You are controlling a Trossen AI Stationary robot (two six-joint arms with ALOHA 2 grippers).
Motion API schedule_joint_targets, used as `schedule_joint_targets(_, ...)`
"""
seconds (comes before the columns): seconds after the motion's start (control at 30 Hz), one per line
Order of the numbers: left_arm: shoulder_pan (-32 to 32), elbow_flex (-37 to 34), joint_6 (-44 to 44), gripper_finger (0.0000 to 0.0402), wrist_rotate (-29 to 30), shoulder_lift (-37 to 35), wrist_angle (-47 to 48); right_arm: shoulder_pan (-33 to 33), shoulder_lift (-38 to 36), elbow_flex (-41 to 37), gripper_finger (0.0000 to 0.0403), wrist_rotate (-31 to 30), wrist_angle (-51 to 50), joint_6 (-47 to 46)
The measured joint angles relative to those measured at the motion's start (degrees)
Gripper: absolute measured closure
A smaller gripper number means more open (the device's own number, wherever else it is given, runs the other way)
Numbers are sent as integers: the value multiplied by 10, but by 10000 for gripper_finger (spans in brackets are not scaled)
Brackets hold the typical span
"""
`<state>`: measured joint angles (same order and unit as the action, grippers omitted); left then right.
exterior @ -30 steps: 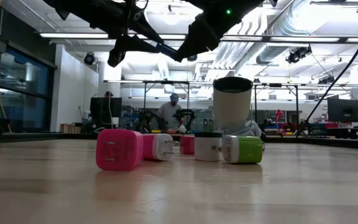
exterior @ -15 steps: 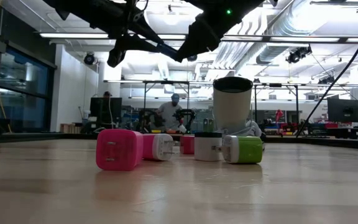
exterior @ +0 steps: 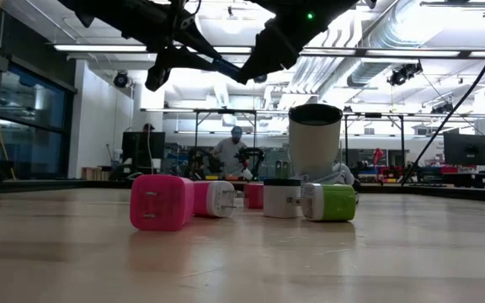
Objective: Pick & Place Office items
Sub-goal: Put the blue digital timer into the green bin
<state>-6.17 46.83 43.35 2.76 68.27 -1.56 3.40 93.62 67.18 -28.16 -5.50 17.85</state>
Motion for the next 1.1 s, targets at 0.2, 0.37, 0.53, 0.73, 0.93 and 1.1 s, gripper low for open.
schedule_joint_targets(0.2, 0, 0, -5, 341, 0, 0, 1, 0, 0, 0, 236, 3, -3, 1)
schedule_joint_targets(0.37, 0, 0, -6, 341, 0, 0, 2, 4, 0, 0, 221, 4, -8, 4)
schedule_joint_targets(0.53, 0, 0, -4, 341, 0, 0, 1, 7, 0, 0, 203, 4, -12, 5)
schedule_joint_targets(0.73, 0, 0, -2, 341, 0, 0, 1, 8, 0, 0, 194, 0, -12, 10)
schedule_joint_targets(0.93, 11, 0, -5, 343, 2, 0, 1, 7, 0, 0, 194, 0, -13, 19)
schedule_joint_targets(1.1, 19, 0, -5, 343, 3, 0, 1, 8, 0, 0, 193, -1, -13, 34)
